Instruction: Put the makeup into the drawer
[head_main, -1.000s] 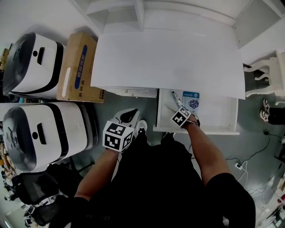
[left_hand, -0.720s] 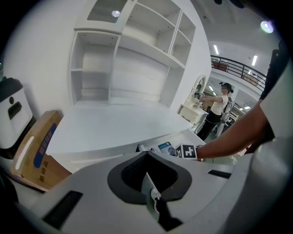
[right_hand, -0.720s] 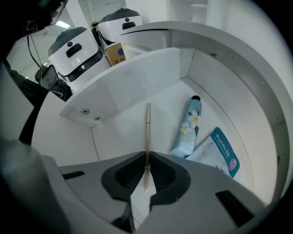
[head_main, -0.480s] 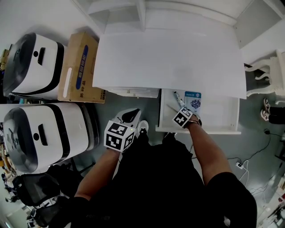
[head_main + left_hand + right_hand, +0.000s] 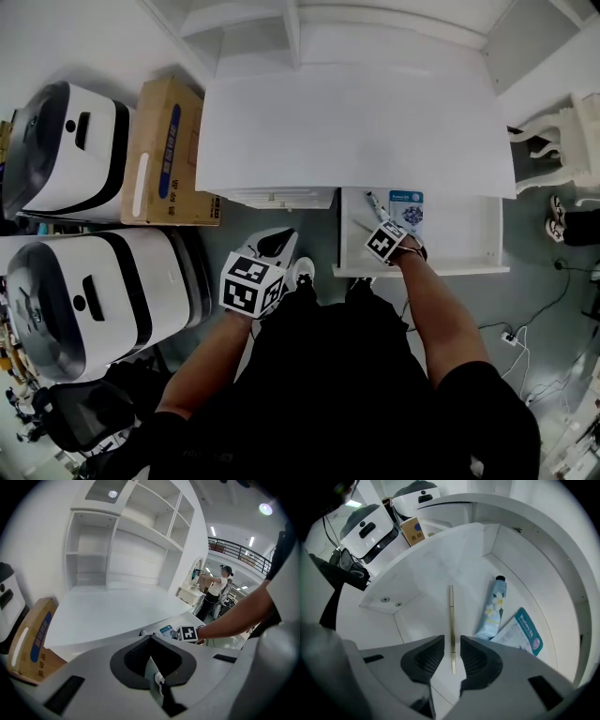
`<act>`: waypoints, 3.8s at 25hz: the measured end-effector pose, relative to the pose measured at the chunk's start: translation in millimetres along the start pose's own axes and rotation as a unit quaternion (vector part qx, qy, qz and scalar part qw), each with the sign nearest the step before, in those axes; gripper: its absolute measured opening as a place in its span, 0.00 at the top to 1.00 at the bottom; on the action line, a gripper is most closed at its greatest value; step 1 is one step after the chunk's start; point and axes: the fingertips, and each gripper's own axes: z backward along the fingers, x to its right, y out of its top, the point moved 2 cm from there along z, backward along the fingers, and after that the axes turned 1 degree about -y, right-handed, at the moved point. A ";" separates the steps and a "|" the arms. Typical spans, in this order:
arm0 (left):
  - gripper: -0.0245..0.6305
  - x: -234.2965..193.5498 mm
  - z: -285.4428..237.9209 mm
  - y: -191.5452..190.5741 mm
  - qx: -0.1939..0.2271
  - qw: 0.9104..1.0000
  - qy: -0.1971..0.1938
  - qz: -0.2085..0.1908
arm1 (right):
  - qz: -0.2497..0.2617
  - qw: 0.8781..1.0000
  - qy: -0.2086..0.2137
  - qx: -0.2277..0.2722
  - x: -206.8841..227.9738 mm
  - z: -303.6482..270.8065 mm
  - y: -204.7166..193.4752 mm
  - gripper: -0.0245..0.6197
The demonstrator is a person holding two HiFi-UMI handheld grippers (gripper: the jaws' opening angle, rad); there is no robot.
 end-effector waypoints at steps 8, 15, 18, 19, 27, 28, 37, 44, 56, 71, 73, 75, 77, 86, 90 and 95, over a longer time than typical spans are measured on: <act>0.95 0.6 -8.5 10.8 0.008 0.999 -0.041 -0.027 | -0.075 0.995 -0.038 0.053 16.1 44.2 5.7 0.81; 0.95 3.8 -15.2 25.4 0.017 0.994 -0.087 -0.063 | -0.251 0.938 -0.103 0.217 36.2 138.7 3.4 0.81; 0.95 4.1 -15.9 29.1 0.017 0.991 -0.105 -0.077 | -0.290 0.902 -0.135 0.289 24.0 184.3 3.2 0.87; 0.95 5.1 -15.8 29.8 0.016 0.990 -0.112 -0.083 | -0.301 0.891 -0.141 0.310 16.6 197.1 4.1 0.89; 0.95 26.4 -9.6 24.5 0.005 0.977 -0.170 -0.128 | -0.455 0.740 -0.083 0.488 -30.1 264.2 3.5 0.91; 0.95 28.3 -9.5 23.2 0.004 0.975 -0.175 -0.134 | -0.450 0.740 -0.094 0.492 -34.0 270.2 4.2 0.91; 0.95 50.0 6.9 18.0 0.015 0.973 -0.180 -0.144 | -0.407 0.753 -0.141 0.498 -53.9 292.6 7.3 0.91; 0.95 71.5 12.9 6.9 0.026 0.981 -0.154 -0.117 | -0.389 0.736 -0.086 0.548 -64.1 312.0 -5.8 0.91; 0.95 154.4 34.0 -6.6 0.071 0.987 -0.117 -0.078 | -0.337 0.756 -0.024 0.561 -109.8 329.1 -61.2 0.92; 0.95 218.2 69.4 -53.7 0.090 0.993 -0.052 -0.057 | -0.292 0.768 0.019 0.570 -161.3 328.7 -126.2 0.92; 0.95 217.5 77.1 -56.8 0.094 0.993 -0.042 -0.057 | -0.281 0.772 0.020 0.570 -166.5 328.2 -126.4 0.92; 0.95 212.3 84.2 -60.4 0.096 0.993 -0.033 -0.053 | -0.274 0.776 0.019 0.568 -170.2 327.4 -123.7 0.92; 0.95 205.2 89.3 -63.0 0.095 0.994 -0.028 -0.048 | -0.274 0.776 0.018 0.567 -172.8 327.6 -119.7 0.92; 0.95 190.4 101.6 -55.4 0.081 0.991 -0.073 -0.075 | -0.295 0.776 0.000 0.558 -191.4 330.1 -81.9 0.92; 0.95 179.8 104.3 -59.2 0.076 0.989 -0.092 -0.085 | -0.303 0.775 -0.017 0.554 -199.8 327.9 -65.7 0.92; 0.95 167.8 105.5 -68.3 0.067 0.988 -0.105 -0.088 | -0.310 0.777 -0.028 0.547 -211.7 322.5 -59.9 0.92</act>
